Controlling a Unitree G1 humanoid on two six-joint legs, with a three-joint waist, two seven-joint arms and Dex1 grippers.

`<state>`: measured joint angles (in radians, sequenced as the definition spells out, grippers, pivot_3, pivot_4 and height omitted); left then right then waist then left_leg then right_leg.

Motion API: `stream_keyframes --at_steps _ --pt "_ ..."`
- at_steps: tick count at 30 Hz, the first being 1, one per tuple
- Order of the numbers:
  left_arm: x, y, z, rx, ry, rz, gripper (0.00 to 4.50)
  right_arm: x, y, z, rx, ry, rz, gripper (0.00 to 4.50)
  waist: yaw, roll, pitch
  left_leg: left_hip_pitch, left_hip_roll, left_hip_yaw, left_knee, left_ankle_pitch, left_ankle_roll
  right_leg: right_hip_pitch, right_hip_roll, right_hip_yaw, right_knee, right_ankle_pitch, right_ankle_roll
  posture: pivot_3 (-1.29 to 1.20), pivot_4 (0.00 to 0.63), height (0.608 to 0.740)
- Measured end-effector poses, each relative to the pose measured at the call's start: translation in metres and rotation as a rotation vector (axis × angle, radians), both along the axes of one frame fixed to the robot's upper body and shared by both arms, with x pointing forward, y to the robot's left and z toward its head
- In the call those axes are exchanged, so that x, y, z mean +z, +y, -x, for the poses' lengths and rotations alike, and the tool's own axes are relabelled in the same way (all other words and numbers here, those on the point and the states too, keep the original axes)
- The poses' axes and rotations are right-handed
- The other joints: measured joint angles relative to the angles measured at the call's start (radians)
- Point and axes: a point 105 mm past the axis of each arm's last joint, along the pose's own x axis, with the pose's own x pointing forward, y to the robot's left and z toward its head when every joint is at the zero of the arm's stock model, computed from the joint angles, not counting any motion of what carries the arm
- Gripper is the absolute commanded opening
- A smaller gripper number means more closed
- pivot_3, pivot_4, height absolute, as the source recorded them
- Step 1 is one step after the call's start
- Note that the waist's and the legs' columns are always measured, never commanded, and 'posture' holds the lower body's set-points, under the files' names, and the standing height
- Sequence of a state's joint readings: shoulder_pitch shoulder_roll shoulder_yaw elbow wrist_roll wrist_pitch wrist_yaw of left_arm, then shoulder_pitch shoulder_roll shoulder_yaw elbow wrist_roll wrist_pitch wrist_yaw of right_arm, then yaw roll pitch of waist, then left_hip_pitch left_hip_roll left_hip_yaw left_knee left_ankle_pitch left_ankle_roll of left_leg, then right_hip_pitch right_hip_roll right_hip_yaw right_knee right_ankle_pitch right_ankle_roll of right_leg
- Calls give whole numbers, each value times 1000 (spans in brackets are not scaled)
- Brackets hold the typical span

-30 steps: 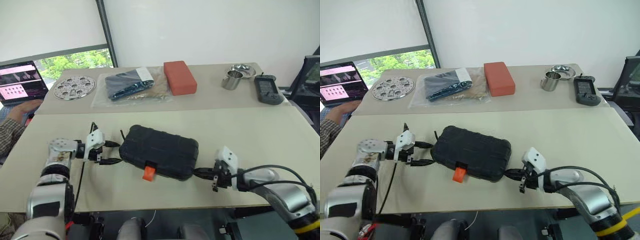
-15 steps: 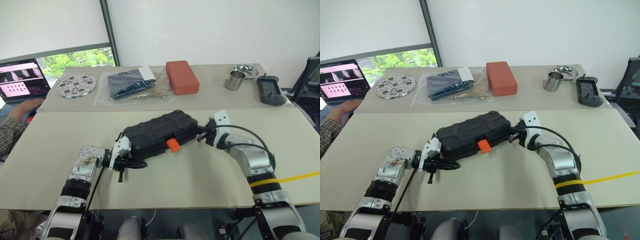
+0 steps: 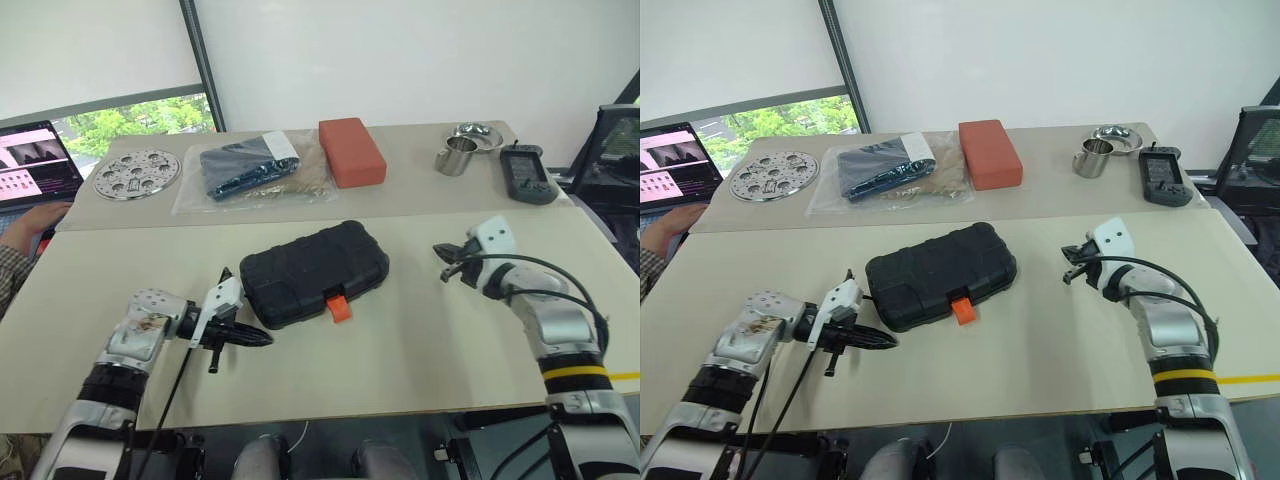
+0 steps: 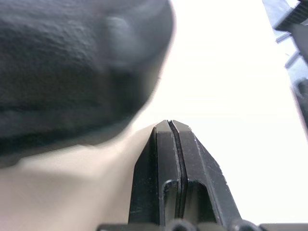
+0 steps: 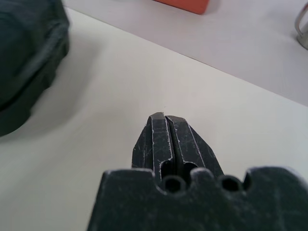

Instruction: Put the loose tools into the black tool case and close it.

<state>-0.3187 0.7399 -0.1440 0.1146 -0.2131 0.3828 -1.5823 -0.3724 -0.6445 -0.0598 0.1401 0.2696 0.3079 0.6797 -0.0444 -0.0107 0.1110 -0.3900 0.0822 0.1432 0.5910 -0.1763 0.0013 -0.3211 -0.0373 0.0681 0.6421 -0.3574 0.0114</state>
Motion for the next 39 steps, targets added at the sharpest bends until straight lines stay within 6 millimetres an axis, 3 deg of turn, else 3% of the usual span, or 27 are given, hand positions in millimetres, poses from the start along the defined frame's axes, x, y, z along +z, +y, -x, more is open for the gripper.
stream_keyframes --at_steps 3,6,8,9,14,15,19,23,33,38,39 --pt "6 10 26 -70 73 -37 25 6 16 23 110 22 -46 0 1 -1 3 0 1 -1 0 0 0 0 -1 0 -1 0 0 0 150 740" --pt "28 4 27 -108 33 33 25 13 35 47 221 72 -74 0 18 1 5 0 -1 -1 0 -1 2 1 -5 -1 0 0 0 0 150 740" --pt "48 -13 11 -99 -28 139 0 15 46 57 255 94 -66 600 34 0 6 0 -1 -2 1 -1 2 1 -5 -2 -1 1 1 0 150 740" --pt "70 -29 -6 -76 -104 236 0 12 53 64 268 121 -56 726 44 -2 7 -3 -2 -3 2 0 4 0 -5 -5 0 1 1 0 150 740" --pt "132 -69 -63 76 -390 413 0 -5 92 85 284 213 -72 2470 48 -2 5 -9 -5 -4 3 1 5 -4 -4 -2 -2 2 2 0 150 740" --pt "133 -74 -72 110 -417 414 0 -6 98 88 278 227 -77 2744 43 -1 4 -10 -5 -3 2 1 4 -6 -4 0 -1 2 2 0 150 740" --pt "103 -81 -101 217 -456 298 0 -12 105 91 185 277 -90 2744 31 -1 4 -11 -5 -3 1 6 -5 -9 0 1 -2 2 2 0 150 740" --pt "64 -88 -106 203 -427 181 0 -22 118 96 125 357 -135 2744 31 -2 4 -16 -3 -3 1 8 -7 -15 2 1 -1 2 2 0 150 740" --pt "61 -102 -103 162 -443 171 0 -23 148 97 88 421 -194 2744 32 -1 3 -15 -4 -4 1 6 -4 -15 1 0 1 2 2 0 150 740" --pt "60 -106 -102 153 -438 179 0 -25 149 95 69 417 -152 2744 32 -1 3 -15 -4 -4 1 5 -2 -15 1 0 1 2 2 0 150 740" --pt "60 -106 -102 153 -438 179 0 -26 149 95 65 417 -145 2515 31 -1 3 -15 -4 -4 1 5 -2 -15 2 0 1 2 2 0 150 740"
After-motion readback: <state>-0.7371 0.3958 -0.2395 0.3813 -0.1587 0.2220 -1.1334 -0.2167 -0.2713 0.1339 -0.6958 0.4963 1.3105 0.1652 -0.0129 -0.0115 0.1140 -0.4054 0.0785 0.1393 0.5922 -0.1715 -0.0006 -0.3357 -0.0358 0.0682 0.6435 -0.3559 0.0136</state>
